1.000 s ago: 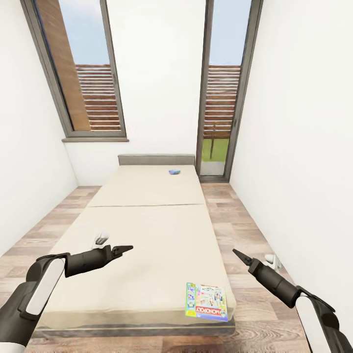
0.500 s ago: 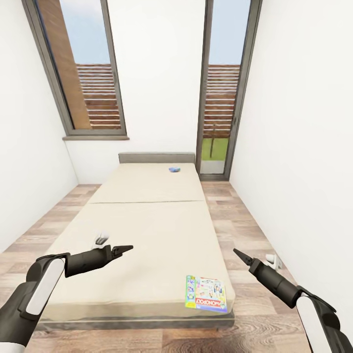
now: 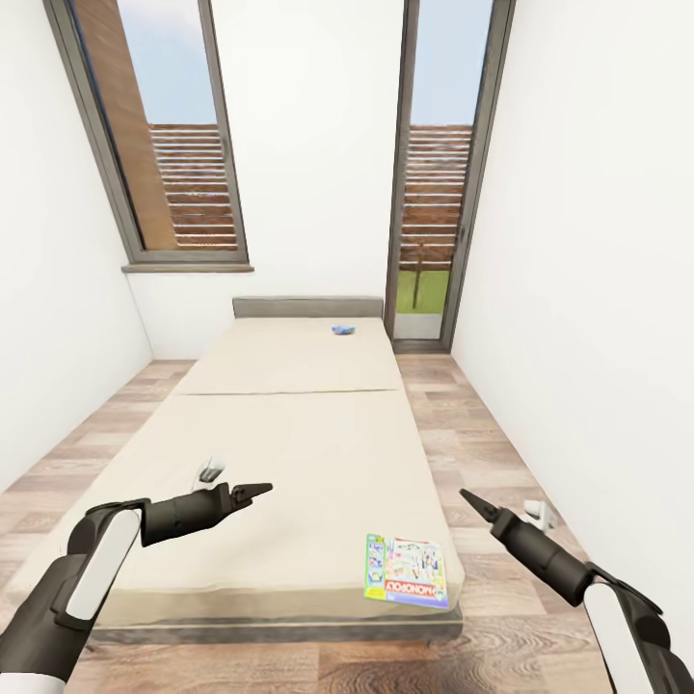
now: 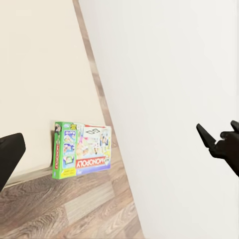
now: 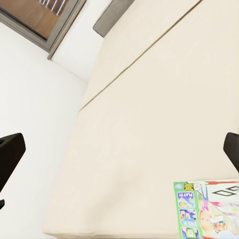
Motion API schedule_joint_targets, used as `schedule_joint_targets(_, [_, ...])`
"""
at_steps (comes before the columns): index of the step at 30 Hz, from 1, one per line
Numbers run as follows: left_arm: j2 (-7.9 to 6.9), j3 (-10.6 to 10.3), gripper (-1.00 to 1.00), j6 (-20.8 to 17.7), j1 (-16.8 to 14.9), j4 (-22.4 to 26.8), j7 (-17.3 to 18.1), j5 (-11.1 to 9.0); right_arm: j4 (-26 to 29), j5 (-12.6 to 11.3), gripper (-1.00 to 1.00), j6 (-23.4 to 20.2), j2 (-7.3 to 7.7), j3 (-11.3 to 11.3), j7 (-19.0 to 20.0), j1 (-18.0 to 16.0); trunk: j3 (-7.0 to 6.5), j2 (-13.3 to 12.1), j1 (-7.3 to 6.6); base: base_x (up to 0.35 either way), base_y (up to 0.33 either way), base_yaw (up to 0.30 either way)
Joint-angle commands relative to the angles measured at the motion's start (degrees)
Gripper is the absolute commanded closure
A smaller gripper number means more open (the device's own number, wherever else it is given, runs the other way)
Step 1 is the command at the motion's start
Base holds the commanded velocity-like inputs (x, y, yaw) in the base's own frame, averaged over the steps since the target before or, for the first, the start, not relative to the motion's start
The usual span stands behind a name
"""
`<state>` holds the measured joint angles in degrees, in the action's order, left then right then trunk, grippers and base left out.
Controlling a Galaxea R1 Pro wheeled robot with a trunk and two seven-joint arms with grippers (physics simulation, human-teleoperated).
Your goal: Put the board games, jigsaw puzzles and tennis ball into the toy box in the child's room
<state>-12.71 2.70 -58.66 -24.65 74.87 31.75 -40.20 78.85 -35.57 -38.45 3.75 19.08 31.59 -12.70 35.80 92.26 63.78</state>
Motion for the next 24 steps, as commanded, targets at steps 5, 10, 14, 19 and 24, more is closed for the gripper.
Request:
schedule_joint_targets(5, [0.46, 0.0, -1.00, -0.5, 0.0, -0.1, 0.5, 0.2, -0.2, -0.5, -1.00, -0.4, 0.89, 0.2, 0.1, 0.0, 0.96, 2.0, 1.10, 0.000, 0.000, 0.000])
schedule_joint_targets(10, [0.29, 0.3, -1.00, -0.7, 0.0, -0.1, 0.6, -0.2, -0.2, -0.9, -1.00, -0.4, 1.39, 0.2, 0.1, 0.0, 1.86, 4.1, 2.20, 0.000, 0.000, 0.000])
schedule_joint_targets(14, [0.13, 0.4, -1.00, -0.7, 0.0, -0.1, 0.7, -0.3, -0.2, -1.0, -1.00, -0.4, 1.48, 0.2, 0.0, 0.0, 2.57, 5.7, 3.08, 0.000, 0.000, 0.000])
schedule_joint_targets(19, [0.11, 0.5, -1.00, -0.8, -0.1, -0.1, 0.7, -0.4, -0.6, -0.6, -1.00, -0.3, 1.40, 0.2, 0.0, 0.0, 3.47, 7.7, 4.18, 0.000, 0.000, 0.000])
schedule_joint_targets(24, [0.10, 0.3, -1.00, -0.8, -0.1, 0.0, 0.7, -0.4, -1.7, -0.6, -1.00, -0.3, 1.49, 0.3, 0.0, 0.0, 4.37, 9.7, 5.27, 0.000, 0.000, 0.000])
